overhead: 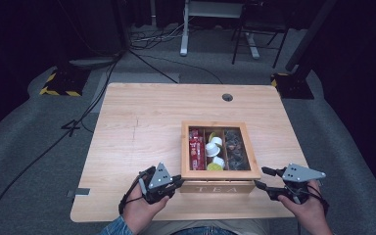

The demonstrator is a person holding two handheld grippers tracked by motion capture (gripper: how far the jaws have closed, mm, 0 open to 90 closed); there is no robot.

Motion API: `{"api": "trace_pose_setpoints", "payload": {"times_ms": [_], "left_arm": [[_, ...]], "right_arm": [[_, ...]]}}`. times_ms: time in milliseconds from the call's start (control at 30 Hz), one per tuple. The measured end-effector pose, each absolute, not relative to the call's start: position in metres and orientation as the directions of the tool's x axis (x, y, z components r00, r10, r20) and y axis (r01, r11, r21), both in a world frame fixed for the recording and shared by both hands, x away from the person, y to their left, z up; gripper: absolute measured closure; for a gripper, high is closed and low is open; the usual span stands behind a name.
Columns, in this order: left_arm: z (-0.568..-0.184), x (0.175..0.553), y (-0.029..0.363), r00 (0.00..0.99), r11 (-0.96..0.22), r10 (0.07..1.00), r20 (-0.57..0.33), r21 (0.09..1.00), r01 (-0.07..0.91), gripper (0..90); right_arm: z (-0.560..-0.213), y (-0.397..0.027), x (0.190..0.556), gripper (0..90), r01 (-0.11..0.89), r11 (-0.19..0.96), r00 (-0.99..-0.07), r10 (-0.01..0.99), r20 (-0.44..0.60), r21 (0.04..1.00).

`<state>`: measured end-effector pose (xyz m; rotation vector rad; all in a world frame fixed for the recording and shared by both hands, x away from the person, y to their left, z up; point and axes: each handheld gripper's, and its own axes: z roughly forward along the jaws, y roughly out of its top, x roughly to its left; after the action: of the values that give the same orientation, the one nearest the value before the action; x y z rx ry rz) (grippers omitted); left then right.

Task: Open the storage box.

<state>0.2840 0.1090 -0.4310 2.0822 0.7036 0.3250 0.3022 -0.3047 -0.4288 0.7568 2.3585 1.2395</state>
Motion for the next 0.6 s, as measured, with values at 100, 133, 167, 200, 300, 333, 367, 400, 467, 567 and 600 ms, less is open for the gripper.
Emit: {"api": "trace_pose_setpoints", "payload": {"times_ms": [100,133,167,200,300,333,367,400,467,567,600], "left_arm": [[-0.428,0.286,0.107,0.805,-0.441,0.593,-0.025,0.826,0.351,81.6],[-0.427,0.287,0.107,0.803,-0.436,0.595,-0.027,0.829,0.35,81.6],[-0.427,0.287,0.107,0.805,-0.438,0.593,-0.024,0.83,0.347,81.6],[-0.427,0.287,0.107,0.805,-0.438,0.593,-0.024,0.83,0.347,81.5],[-0.424,0.289,0.106,0.804,-0.428,0.595,-0.025,0.837,0.343,81.3],[-0.424,0.289,0.106,0.804,-0.428,0.595,-0.025,0.837,0.343,81.1],[-0.422,0.29,0.106,0.803,-0.423,0.596,-0.025,0.84,0.339,81.0],[-0.422,0.29,0.106,0.803,-0.423,0.596,-0.025,0.84,0.339,80.4],[-0.418,0.292,0.106,0.8,-0.417,0.6,-0.024,0.844,0.338,79.1],[-0.414,0.294,0.106,0.799,-0.413,0.601,-0.021,0.847,0.333,76.4],[-0.41,0.295,0.105,0.796,-0.412,0.605,-0.013,0.851,0.326,76.0]], "right_arm": [[-0.425,-0.302,0.304,43.4,0.262,0.468,-0.785,0.612,-0.095,0.844],[-0.424,-0.301,0.304,43.4,0.251,0.468,-0.787,0.608,-0.103,0.848],[-0.423,-0.299,0.304,43.2,0.239,0.466,-0.787,0.606,-0.111,0.852],[-0.423,-0.299,0.304,43.2,0.239,0.466,-0.787,0.606,-0.111,0.852],[-0.419,-0.296,0.305,41.6,0.205,0.473,-0.788,0.599,-0.143,0.857],[-0.418,-0.295,0.305,41.6,0.198,0.477,-0.787,0.598,-0.151,0.857],[-0.417,-0.294,0.305,41.7,0.186,0.478,-0.785,0.597,-0.163,0.858],[-0.417,-0.294,0.305,41.7,0.186,0.478,-0.785,0.597,-0.163,0.858],[-0.414,-0.293,0.305,42.2,0.166,0.472,-0.789,0.591,-0.171,0.866],[-0.409,-0.294,0.307,42.4,0.159,0.447,-0.789,0.593,-0.159,0.88],[-0.408,-0.294,0.308,42.6,0.154,0.442,-0.791,0.591,-0.158,0.883]]}}
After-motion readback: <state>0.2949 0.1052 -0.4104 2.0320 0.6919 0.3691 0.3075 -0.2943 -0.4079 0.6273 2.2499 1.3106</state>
